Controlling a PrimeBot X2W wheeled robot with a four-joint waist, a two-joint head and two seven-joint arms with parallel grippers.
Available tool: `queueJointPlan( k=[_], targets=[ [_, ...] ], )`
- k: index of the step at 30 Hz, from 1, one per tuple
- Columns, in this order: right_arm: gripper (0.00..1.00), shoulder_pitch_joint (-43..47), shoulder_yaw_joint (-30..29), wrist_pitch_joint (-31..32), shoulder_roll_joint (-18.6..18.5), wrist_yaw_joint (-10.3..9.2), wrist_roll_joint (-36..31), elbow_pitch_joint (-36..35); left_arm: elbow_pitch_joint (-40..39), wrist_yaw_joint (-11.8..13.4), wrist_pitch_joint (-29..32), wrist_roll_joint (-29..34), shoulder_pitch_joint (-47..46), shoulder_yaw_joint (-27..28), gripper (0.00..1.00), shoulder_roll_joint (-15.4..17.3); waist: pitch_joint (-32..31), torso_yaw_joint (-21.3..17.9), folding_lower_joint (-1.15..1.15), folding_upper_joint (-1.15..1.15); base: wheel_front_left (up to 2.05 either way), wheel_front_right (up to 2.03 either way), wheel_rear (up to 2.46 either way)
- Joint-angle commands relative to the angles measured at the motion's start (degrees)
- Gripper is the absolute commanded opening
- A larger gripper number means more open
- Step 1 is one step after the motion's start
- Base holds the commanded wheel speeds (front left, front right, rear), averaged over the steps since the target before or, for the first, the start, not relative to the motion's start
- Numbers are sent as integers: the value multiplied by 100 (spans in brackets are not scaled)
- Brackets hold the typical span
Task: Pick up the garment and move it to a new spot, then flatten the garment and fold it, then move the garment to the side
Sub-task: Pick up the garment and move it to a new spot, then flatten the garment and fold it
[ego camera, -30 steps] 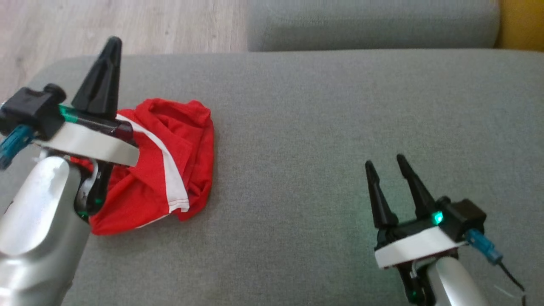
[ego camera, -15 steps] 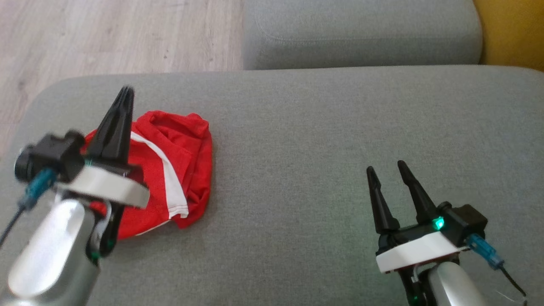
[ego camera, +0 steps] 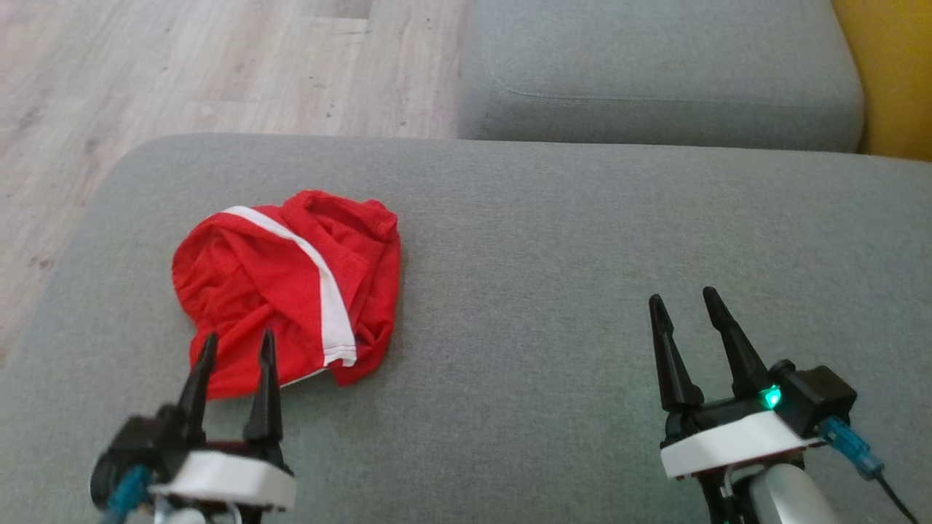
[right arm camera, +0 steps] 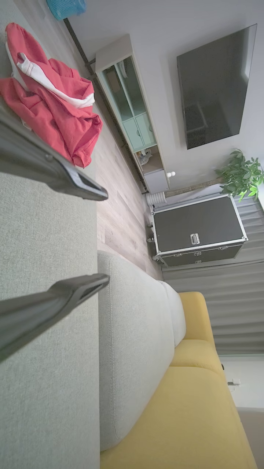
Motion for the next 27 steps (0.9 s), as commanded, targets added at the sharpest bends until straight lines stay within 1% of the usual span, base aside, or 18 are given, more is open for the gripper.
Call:
queueJointPlan(
  k=[1, 3, 8, 13, 17, 22, 24, 27],
  targets=[
    [100, -71, 100, -37, -25, -4, -45, -195, -155, 63, -92, 85, -220, 263, 100, 37, -19, 40, 1, 0, 0, 0, 0],
    [100, -46, 89, -37, -25, -4, -43, -171, -175, 130, -137, 136, -79, 330, 100, -98, -27, 79, 1, 0, 0, 0, 0],
    [100, -34, 131, -37, -25, -4, -44, -133, -78, 42, -165, 224, 16, 441, 100, -256, -29, 110, 1, 0, 0, 0, 0],
    [100, -94, 197, -37, -25, -4, -35, -133, -7, -26, -169, 306, -187, 601, 100, -227, 46, 14, 1, 0, 0, 0, 0],
    [100, -148, 222, -37, -25, -4, -41, -164, 71, -80, -103, 371, -513, 643, 100, -109, 235, -103, 1, 0, 0, 0, 0],
    [100, -315, 248, -37, -25, -4, -67, -226, 392, -231, 705, 337, -1179, 532, 100, 126, 595, -263, 1, 0, 0, 0, 0],
    [100, -410, 251, -37, -25, -4, -63, -260, 515, -337, 1015, 152, -1549, 593, 100, 136, 778, -330, 1, 0, 0, 0, 0],
    [100, -530, 220, -37, -25, -4, -39, -280, 803, -477, 1712, -163, -2087, 630, 100, 167, 994, -413, 1, 0, 0, 0, 0]
  ],
)
